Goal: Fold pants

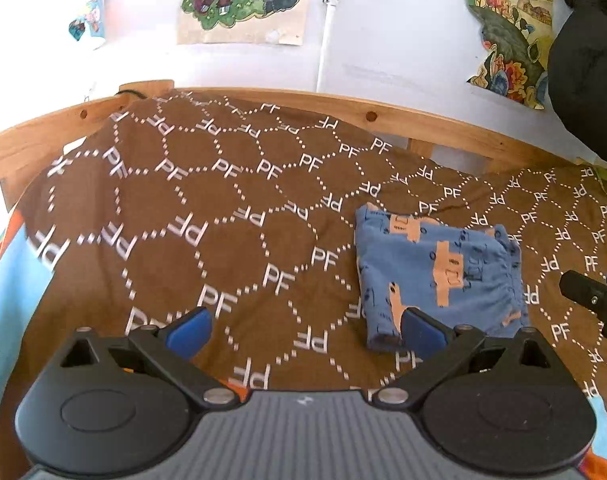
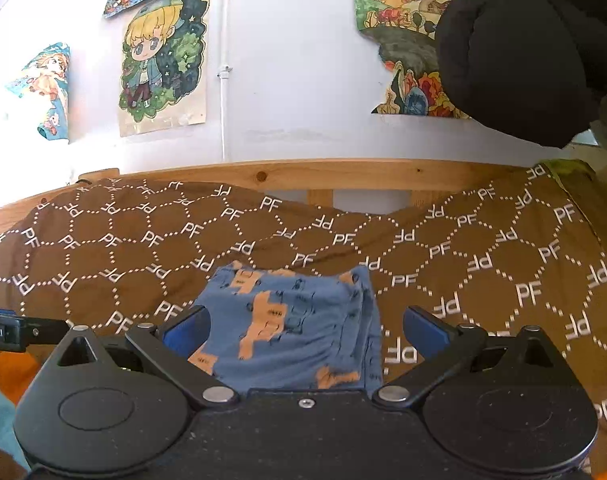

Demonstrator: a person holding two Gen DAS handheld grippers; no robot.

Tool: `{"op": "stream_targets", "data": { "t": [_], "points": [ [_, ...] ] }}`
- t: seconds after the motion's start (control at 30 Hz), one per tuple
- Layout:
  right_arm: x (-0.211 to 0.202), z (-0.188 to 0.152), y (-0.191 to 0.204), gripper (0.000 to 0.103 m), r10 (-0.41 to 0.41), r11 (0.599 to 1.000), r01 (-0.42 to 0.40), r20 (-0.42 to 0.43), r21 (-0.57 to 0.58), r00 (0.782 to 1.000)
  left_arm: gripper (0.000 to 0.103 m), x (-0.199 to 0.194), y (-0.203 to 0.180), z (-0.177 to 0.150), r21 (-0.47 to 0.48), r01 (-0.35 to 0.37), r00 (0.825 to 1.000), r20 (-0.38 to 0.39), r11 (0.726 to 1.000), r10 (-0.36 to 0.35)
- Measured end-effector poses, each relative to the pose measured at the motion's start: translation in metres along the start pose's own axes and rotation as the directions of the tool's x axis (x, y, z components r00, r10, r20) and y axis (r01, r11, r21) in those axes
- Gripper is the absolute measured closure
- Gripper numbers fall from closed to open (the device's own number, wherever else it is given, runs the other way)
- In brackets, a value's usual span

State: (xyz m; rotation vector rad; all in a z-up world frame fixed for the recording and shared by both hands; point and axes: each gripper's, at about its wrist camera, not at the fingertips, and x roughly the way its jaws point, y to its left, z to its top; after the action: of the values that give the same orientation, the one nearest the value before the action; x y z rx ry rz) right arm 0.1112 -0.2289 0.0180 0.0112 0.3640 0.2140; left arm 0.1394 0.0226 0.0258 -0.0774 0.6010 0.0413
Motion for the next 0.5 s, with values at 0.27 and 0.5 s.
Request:
{"op": "stream_targets", "data": {
  "t": [0.27, 0.5],
  "points": [
    [-0.021, -0.02, 0.008, 0.001, -0.026, 1.0, 0.026, -0.035, 0.007, 0.999, 0.0, -0.005, 0.005, -0.02, -0.023, 0.045, 0.999, -0.017, 0.999, -0.045],
    [-0.024, -0.037, 0.01, 0.001, -0.05, 0.999, 0.051, -0.068, 0.014, 0.996, 0.0, 0.003, 0.005, -0.039, -0.017, 0.044, 0.997, -0.059, 0.999, -0.045]
  ]
}}
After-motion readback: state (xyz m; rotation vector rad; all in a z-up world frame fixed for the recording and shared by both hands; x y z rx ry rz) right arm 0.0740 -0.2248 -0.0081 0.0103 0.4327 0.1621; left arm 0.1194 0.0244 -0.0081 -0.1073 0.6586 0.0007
